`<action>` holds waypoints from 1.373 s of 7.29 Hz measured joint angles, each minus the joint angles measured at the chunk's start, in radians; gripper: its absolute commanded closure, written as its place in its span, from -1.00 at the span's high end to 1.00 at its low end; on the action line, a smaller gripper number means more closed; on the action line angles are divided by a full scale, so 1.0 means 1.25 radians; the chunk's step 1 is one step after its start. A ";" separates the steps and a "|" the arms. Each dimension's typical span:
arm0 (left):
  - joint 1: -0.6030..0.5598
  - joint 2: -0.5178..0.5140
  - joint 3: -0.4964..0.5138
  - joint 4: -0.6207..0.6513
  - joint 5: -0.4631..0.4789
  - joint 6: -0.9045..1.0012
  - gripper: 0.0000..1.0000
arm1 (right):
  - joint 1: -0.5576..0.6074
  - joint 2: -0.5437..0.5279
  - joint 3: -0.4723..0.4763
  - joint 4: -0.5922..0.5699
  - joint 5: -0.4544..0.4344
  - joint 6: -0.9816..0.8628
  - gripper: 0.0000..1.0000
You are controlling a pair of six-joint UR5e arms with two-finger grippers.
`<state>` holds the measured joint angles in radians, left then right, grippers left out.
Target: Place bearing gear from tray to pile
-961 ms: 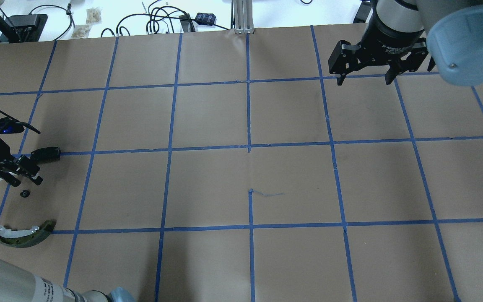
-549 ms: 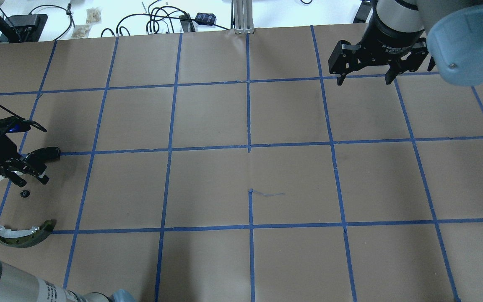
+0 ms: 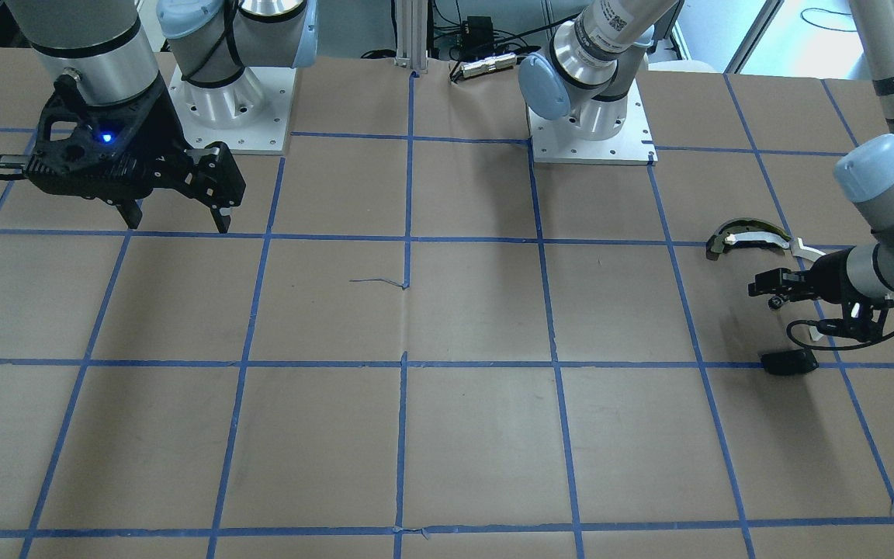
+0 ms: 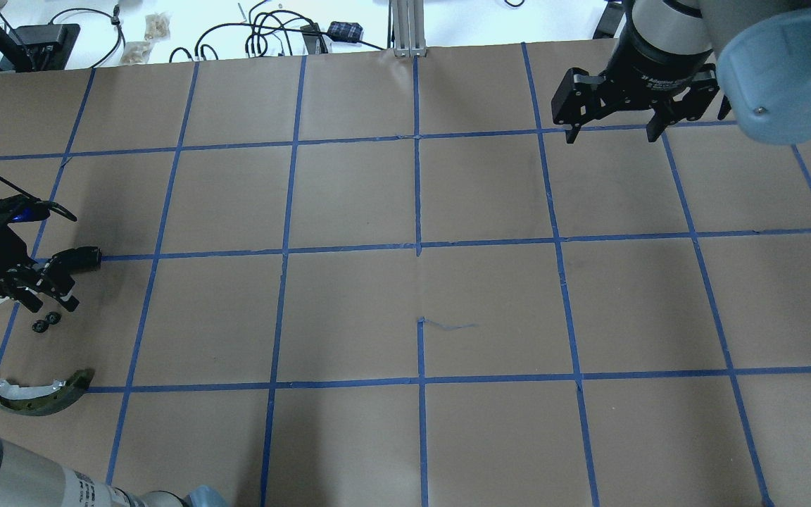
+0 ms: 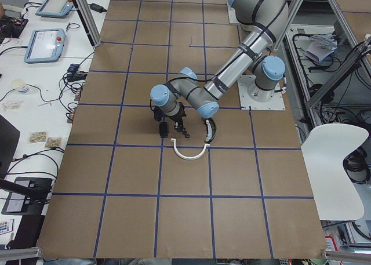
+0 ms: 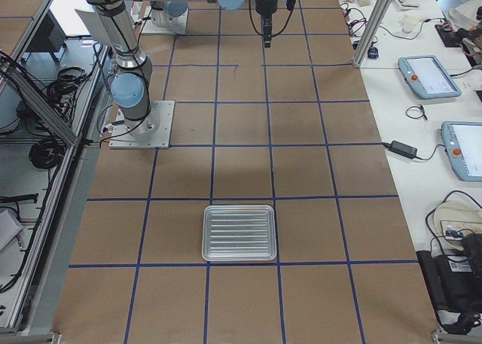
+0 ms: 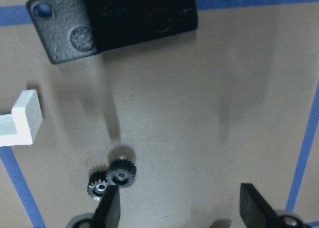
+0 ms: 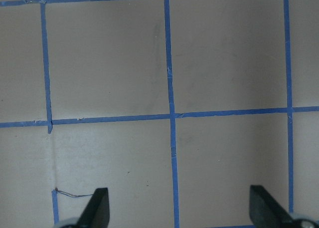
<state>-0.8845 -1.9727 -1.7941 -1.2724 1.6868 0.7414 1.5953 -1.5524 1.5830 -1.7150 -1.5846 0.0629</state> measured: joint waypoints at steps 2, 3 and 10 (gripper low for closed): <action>-0.008 0.010 0.013 -0.009 0.014 -0.003 1.00 | 0.000 0.000 0.000 0.000 0.000 0.000 1.00; -0.029 0.024 0.037 -0.025 0.025 -0.012 1.00 | 0.000 0.000 0.000 0.000 0.000 0.000 1.00; -0.294 0.266 0.221 -0.269 -0.076 -0.240 1.00 | 0.000 0.000 0.000 0.000 0.001 0.000 1.00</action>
<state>-1.2519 -1.6404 -1.5177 -1.6092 1.5917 0.4417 1.5953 -1.5525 1.5830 -1.7150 -1.5832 0.0629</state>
